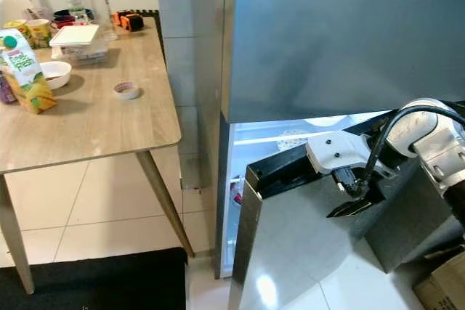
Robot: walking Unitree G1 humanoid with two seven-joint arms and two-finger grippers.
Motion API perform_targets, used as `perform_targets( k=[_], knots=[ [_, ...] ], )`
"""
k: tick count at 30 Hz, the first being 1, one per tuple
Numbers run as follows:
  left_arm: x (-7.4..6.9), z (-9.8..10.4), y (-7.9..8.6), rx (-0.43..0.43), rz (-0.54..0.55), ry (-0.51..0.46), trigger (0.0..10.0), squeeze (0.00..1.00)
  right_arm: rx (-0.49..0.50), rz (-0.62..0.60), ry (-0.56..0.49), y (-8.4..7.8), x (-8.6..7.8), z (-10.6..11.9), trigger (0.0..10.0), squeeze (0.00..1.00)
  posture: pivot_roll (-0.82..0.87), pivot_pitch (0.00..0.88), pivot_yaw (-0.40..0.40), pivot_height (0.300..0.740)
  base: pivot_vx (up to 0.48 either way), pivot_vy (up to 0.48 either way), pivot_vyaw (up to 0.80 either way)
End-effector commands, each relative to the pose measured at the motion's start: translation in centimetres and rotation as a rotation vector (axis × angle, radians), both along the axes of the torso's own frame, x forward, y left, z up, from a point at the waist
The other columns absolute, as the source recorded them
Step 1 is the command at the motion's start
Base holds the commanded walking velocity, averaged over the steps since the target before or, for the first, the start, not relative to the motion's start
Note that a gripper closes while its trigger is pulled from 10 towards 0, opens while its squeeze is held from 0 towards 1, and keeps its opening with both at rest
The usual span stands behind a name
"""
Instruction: Restocking fridge
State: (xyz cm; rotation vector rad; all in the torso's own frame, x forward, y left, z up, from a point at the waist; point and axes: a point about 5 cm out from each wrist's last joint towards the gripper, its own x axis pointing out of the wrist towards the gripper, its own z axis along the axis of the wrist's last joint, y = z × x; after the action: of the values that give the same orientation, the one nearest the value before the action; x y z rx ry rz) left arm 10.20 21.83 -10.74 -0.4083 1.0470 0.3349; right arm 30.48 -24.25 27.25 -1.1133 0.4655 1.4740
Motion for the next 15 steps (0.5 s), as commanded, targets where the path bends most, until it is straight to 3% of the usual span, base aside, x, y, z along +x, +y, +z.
perform_targets(
  k=[1, 3, 5, 10, 11, 12, 13, 14, 15],
  knots=[
    [-0.5, -0.2, -0.2, -0.008, 0.001, 0.014, 10.0, 0.00, 0.135, 0.057, -0.017, 1.0, -0.7, 1.6, 10.0, 0.00, -0.10, 0.000, -0.032, 0.740, 0.000, 0.000, 0.00],
    [-0.4, -0.1, -0.2, -0.008, -0.003, 0.012, 10.0, 0.00, 0.341, 0.150, -0.004, 2.6, -2.0, 3.8, 10.0, 0.00, -0.10, 0.000, -0.030, 0.740, 0.000, 0.000, 0.00],
    [-0.2, -0.1, -0.3, -0.009, -0.004, 0.009, 10.0, 0.00, 0.475, 0.237, 0.022, 3.4, -3.1, 5.4, 10.0, 0.00, -0.10, 0.000, -0.026, 0.740, 0.000, 0.000, 0.00],
    [0.0, 0.0, -0.2, -0.007, -0.008, 0.004, 10.0, 0.00, 0.668, 0.363, 0.052, 4.6, -4.3, 7.8, 10.0, 0.00, -0.10, 0.000, -0.026, 0.740, 0.000, 0.000, 0.00],
    [0.0, 0.0, -0.2, -0.006, -0.008, 0.003, 10.0, 0.00, 0.684, 0.379, 0.052, 4.9, -4.3, 8.0, 8.5, 0.00, -0.10, 0.000, -0.022, 0.740, 0.000, 0.000, 0.00],
    [0.1, 0.0, -0.1, -0.005, -0.009, 0.003, 10.0, 0.00, 0.684, 0.376, 0.021, 5.2, -3.6, 7.9, 3.1, 0.00, -0.10, 0.000, -0.020, 0.740, 0.000, 0.000, 0.00],
    [0.1, 0.0, -0.1, -0.005, -0.009, 0.003, 10.0, 0.00, 0.684, 0.376, 0.021, 5.2, -3.6, 7.9, 3.1, 0.00, -0.10, 0.000, -0.020, 0.740, 0.000, 0.000, 0.00],
    [0.1, 0.0, -0.1, -0.004, -0.009, 0.003, 10.0, 0.00, 0.663, 0.358, -0.009, 5.4, -2.9, 7.6, 0.7, 0.00, -0.10, 0.000, -0.020, 0.740, 0.000, 0.000, 0.00],
    [0.1, 0.0, -0.1, -0.004, -0.009, 0.003, 10.0, 0.00, 0.643, 0.340, -0.026, 5.5, -2.3, 7.3, 0.0, 0.00, -0.10, 0.000, -0.020, 0.740, 0.000, 0.000, 0.00]
  ],
)
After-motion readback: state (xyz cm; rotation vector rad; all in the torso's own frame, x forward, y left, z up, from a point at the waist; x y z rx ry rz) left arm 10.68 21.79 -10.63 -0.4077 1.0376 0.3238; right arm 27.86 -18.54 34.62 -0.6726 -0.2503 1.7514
